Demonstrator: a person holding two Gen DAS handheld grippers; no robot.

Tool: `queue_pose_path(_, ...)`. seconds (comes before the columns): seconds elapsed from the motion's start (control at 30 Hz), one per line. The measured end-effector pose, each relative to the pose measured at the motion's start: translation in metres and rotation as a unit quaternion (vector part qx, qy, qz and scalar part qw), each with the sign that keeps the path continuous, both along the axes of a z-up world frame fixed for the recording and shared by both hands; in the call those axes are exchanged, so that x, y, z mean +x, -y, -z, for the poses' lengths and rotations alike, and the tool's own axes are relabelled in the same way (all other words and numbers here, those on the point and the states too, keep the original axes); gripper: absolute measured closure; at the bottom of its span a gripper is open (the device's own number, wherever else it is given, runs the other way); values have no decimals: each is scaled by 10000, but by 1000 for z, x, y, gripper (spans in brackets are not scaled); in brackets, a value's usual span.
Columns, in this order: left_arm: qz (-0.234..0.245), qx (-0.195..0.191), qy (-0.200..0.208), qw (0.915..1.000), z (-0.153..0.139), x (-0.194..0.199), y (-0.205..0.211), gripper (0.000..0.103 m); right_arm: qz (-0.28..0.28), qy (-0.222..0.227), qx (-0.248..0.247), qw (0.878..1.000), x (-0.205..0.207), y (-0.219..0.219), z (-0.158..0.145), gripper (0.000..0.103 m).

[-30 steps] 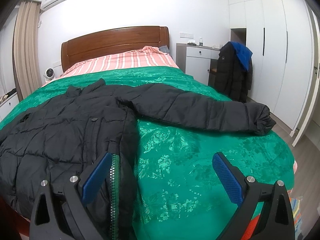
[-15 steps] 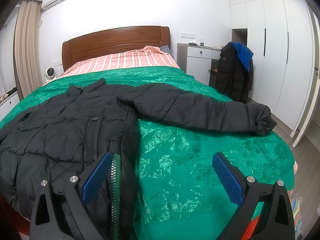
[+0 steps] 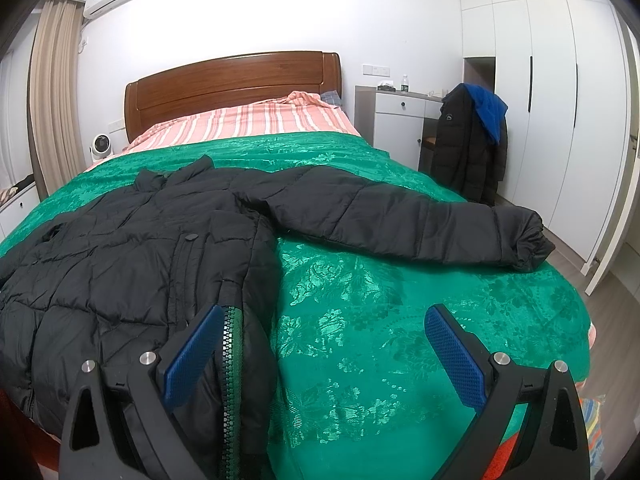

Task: Fold large clothes

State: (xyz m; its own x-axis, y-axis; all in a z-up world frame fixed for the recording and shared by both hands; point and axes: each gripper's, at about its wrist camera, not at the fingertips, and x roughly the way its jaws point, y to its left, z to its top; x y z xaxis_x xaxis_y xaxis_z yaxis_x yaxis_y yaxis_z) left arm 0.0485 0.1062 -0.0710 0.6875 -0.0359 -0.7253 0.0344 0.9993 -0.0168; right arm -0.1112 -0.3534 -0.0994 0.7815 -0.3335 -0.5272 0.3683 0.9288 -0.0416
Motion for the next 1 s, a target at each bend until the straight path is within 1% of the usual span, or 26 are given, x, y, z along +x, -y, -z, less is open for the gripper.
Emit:
queue_pose_path(0.23,11,169,-38,9998,1,-1,5,2,-2,-2,-3,10000,0,0,0,4)
queue_pose_path(0.5,135,206,-66,9997,1,-4,11,2,3,2,1,10000,0,0,0,4)
queue_pose_path(0.7,125,35,-137,9998,1,-2,8,2,2,2,2,10000,0,0,0,4)
queue_pose_path(1.0,129,-82,-192,9997,1,-1,5,2,-8,-7,2,10000,0,0,1,4)
